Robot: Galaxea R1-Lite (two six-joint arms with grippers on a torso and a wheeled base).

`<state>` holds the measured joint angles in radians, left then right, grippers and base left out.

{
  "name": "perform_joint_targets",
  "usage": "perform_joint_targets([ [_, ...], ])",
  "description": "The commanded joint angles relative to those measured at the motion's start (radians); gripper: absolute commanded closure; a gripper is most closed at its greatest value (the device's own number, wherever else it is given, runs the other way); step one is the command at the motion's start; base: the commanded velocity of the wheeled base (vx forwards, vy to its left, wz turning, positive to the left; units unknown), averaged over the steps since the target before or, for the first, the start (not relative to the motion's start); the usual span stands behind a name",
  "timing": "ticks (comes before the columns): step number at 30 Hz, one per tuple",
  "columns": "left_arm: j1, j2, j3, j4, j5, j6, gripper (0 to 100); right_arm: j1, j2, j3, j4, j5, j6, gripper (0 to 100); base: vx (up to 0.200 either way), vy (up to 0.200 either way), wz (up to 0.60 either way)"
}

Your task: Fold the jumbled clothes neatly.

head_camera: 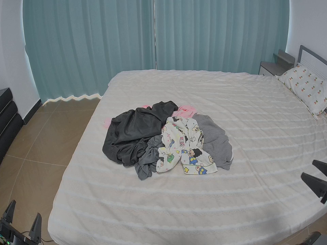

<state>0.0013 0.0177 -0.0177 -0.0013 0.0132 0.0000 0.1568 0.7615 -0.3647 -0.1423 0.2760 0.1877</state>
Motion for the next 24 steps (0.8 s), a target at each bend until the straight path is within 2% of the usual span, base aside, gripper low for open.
perform_joint_targets([
  [1, 0.0, -0.018, 0.016, 0.0, 0.001, 0.0, 0, 0.239, 0.849, -0.03, -0.416, 0.054, 0.242, 0, 0.0, 0.0, 0.0],
  [5, 0.0, -0.018, 0.016, 0.0, 0.001, 0.0, 0, 0.254, 1.064, -0.088, -0.572, 0.032, 0.303, 0, 0.0, 0.0, 0.0],
  [9, 0.0, -0.018, 0.016, 0.0, 0.001, 0.0, 0, 0.27, 1.329, -0.218, -0.746, -0.021, 0.4, 0, 0.0, 0.0, 0.0],
  [12, 0.0, -0.018, 0.016, 0.0, 0.001, 0.0, 0, 0.27, 1.398, -0.286, -0.763, -0.034, 0.435, 0, 0.0, 0.0, 0.0],
  [13, 0.0, -0.018, 0.016, 0.0, 0.001, 0.0, 0, 0.27, 1.472, -0.369, -0.761, -0.037, 0.461, 0, 0.0, 0.0, 0.0],
  [18, 0.0, -0.018, 0.016, 0.0, 0.001, 0.0, 0, 0.27, 1.613, -0.473, -0.775, -0.037, 0.493, 0, 0.0, 0.0, 0.0],
  [21, 0.0, -0.018, 0.016, 0.0, 0.001, 0.0, 0, 0.256, 1.653, -0.54, -0.778, -0.04, 0.53, 0, 0.0, 0.0, 0.0],
  [24, 0.0, -0.018, 0.016, 0.0, 0.001, -0.002, 0, 0.237, 1.67, -0.576, -0.777, -0.05, 0.529, 0, 0.0, 0.0, 0.0],
])
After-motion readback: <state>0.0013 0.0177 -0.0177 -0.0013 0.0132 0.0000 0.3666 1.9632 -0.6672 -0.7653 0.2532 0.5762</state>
